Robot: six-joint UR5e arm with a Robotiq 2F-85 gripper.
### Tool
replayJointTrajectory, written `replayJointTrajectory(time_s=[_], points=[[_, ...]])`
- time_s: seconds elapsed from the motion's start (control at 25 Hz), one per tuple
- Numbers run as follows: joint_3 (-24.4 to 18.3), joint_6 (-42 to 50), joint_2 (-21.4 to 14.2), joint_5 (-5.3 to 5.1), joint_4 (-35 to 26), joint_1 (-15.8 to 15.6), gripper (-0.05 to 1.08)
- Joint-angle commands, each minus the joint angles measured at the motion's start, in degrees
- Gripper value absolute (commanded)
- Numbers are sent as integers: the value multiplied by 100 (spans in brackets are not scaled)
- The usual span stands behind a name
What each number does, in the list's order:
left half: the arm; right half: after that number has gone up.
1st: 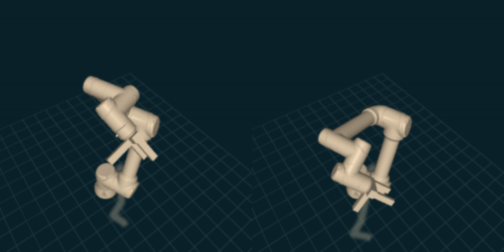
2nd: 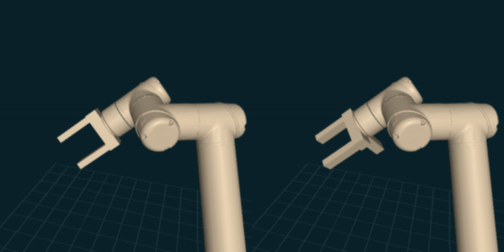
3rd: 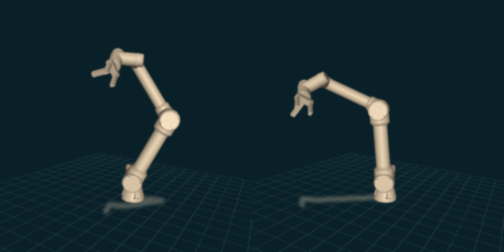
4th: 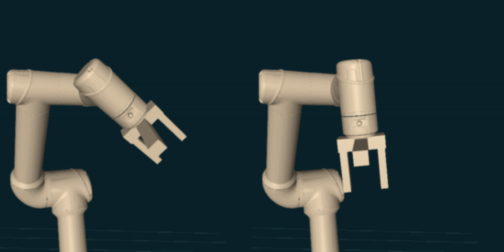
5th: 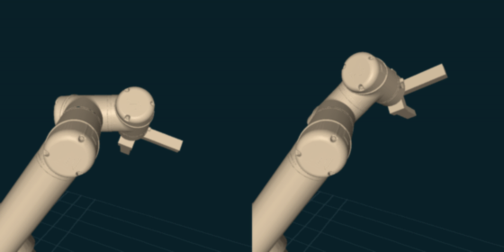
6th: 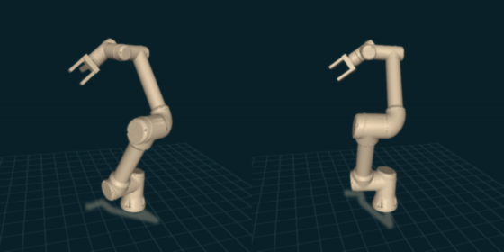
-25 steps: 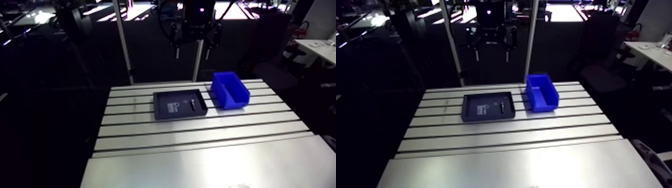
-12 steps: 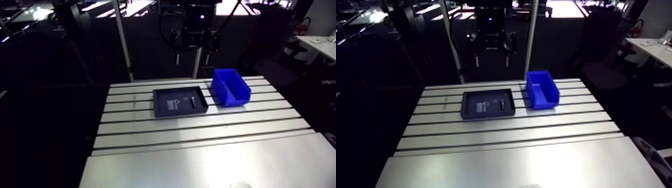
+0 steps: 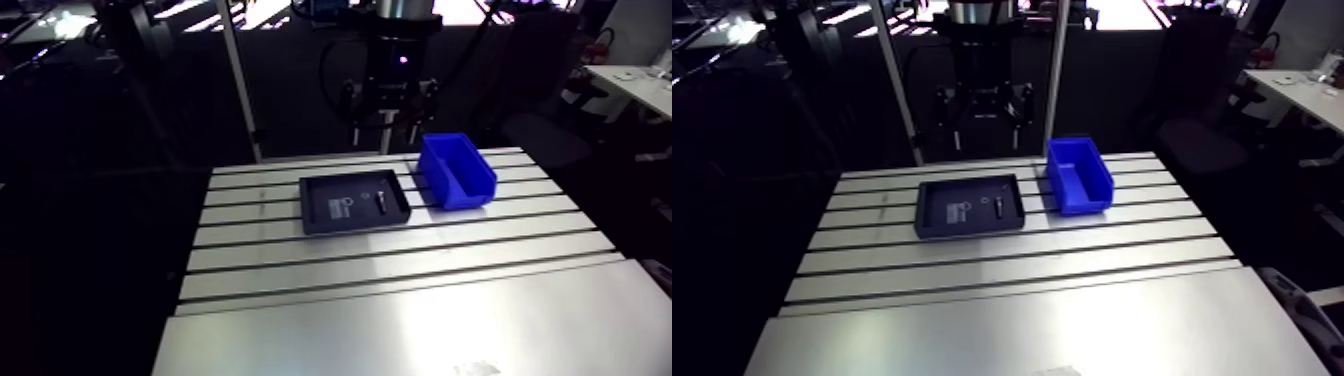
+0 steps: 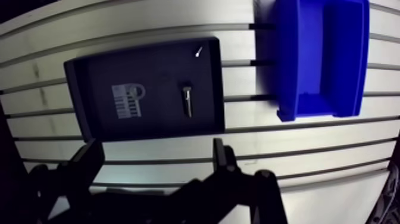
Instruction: Pick up the M10 bolt from the tray and put it into the blue bin.
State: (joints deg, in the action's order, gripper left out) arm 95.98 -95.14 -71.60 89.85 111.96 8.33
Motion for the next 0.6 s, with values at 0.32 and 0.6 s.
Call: replayJointTrajectory(time_s=[0.32,0.6], points=[[391,-132,169,28,543,90,23],[453,-229,300,28,595,81,35]])
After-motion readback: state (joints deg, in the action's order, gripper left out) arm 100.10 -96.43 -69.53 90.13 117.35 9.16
